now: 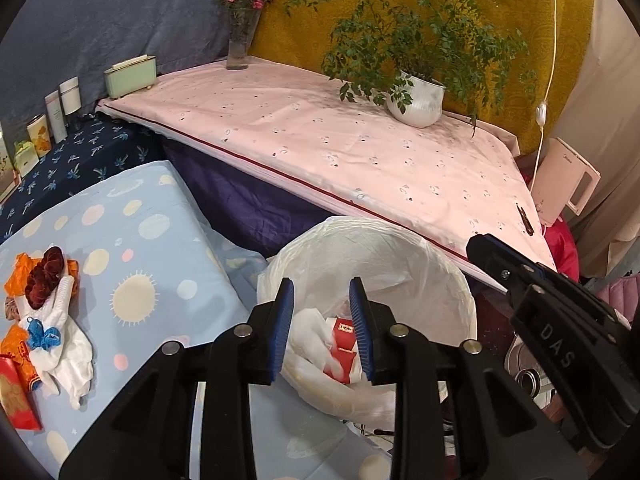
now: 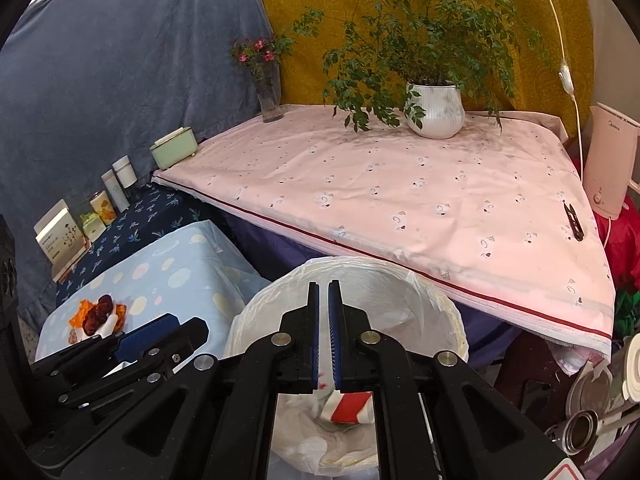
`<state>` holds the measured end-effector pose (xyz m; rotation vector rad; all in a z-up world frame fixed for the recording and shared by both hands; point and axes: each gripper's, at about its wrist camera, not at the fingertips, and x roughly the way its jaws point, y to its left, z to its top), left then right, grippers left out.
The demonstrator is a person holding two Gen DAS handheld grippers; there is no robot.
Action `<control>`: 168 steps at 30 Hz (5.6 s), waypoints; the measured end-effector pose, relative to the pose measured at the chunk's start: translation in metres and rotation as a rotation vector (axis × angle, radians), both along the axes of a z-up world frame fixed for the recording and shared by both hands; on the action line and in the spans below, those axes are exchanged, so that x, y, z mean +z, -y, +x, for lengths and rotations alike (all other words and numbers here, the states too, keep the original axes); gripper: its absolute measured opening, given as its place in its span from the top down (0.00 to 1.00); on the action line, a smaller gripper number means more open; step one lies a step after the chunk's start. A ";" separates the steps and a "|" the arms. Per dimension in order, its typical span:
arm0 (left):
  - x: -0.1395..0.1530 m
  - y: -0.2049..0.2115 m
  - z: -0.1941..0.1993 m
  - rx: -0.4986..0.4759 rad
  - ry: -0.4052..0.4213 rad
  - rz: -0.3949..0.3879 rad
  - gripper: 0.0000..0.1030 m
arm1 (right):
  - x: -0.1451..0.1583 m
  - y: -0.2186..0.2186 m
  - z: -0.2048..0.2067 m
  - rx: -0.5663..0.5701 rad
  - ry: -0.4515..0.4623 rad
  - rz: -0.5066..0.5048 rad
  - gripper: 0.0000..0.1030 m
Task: Collect trash
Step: 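Carry glove and cup to the bin and release them inside, then move both tools back over the remaining trash on the table, then grasp the red envelope with the left tool while the right tool grasps the blue ribbon, then carry envelope and ribbon over the white bin and open both tools to drop them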
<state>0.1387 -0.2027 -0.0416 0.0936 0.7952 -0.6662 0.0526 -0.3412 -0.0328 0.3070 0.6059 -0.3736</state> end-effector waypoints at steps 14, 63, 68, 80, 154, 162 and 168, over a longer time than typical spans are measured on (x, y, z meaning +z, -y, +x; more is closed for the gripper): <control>0.006 -0.066 0.011 0.122 0.004 -0.007 0.73 | 0.012 -0.054 0.013 0.107 -0.008 -0.073 0.80; -0.083 -0.355 0.038 0.621 -0.194 0.025 0.63 | -0.086 -0.337 0.156 0.626 -0.258 -0.127 0.62; -0.084 -0.350 0.038 0.594 -0.204 0.006 0.91 | -0.095 -0.343 0.163 0.629 -0.270 -0.165 0.73; -0.061 -0.337 0.028 0.566 -0.147 -0.010 0.98 | -0.078 -0.329 0.144 0.639 -0.237 -0.132 0.90; -0.027 0.011 -0.010 -0.054 -0.065 0.063 0.59 | -0.018 0.001 -0.008 0.057 -0.039 0.005 0.73; -0.020 -0.031 0.003 0.030 -0.072 0.030 0.59 | -0.010 -0.034 0.002 0.121 -0.040 -0.021 0.73; -0.017 -0.073 0.013 0.118 -0.074 0.009 0.53 | -0.005 -0.069 0.016 0.184 -0.048 -0.044 0.73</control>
